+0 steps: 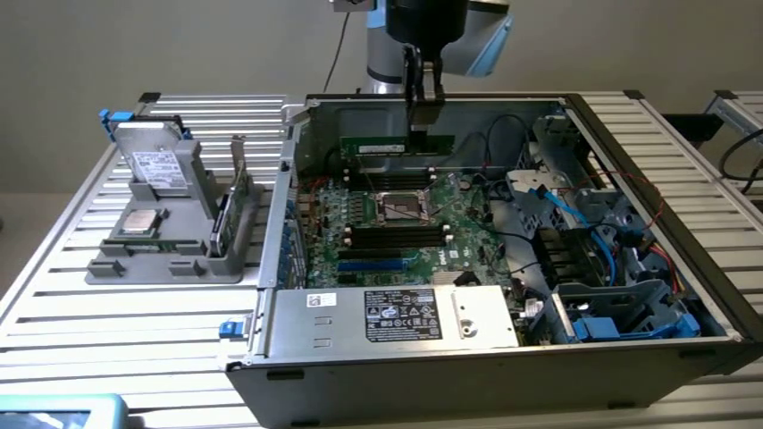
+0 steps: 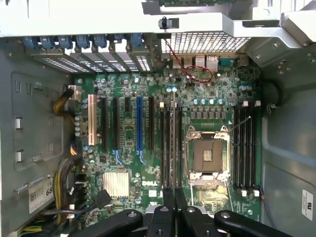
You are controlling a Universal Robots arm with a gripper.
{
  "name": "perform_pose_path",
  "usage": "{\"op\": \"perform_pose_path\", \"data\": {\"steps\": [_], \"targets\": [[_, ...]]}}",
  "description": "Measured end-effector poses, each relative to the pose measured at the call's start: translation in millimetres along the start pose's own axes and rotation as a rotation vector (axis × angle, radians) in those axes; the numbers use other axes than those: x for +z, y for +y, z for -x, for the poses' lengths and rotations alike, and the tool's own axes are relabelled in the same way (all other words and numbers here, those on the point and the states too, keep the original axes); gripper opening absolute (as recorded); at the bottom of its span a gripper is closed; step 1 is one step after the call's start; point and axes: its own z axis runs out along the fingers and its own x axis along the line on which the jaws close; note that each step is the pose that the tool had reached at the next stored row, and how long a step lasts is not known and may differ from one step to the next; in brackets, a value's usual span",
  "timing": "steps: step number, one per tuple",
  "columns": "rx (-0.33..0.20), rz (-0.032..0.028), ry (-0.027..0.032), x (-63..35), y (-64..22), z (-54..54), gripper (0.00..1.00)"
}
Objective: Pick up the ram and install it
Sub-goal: 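Insert the ram into the slot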
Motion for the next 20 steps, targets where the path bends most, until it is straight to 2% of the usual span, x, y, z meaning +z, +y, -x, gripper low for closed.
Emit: {"op": "perform_pose_path", "data": {"steps": [8, 20], "targets": [[0.012, 0.0003, 0.0002, 13.5, -0.9, 8.8, 0.13], [0.031, 0.001, 0.0031, 28.6, -4.8, 9.7, 0.13]]}}
